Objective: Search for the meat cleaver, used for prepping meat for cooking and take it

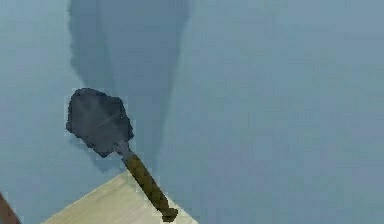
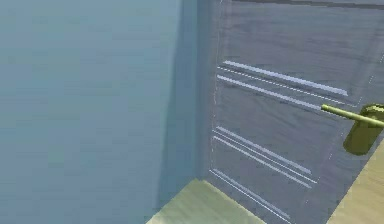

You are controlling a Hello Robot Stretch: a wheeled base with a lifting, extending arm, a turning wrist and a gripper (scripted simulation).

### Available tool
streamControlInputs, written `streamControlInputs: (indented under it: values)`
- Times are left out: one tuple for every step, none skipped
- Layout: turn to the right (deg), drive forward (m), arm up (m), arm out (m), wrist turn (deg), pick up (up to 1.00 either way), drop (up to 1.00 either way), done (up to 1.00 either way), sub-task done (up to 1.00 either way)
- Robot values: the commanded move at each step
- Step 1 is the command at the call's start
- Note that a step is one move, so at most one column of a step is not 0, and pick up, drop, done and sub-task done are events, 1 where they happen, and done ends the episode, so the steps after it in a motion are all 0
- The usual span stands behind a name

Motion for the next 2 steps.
streamControlInputs:
  values:
    - [-45.0,0.00,0.00,0.00,0.0,0.00,0.00,0.00,0.00]
    - [0.0,0.55,0.00,0.00,0.0,0.00,0.00,0.00,0.00]
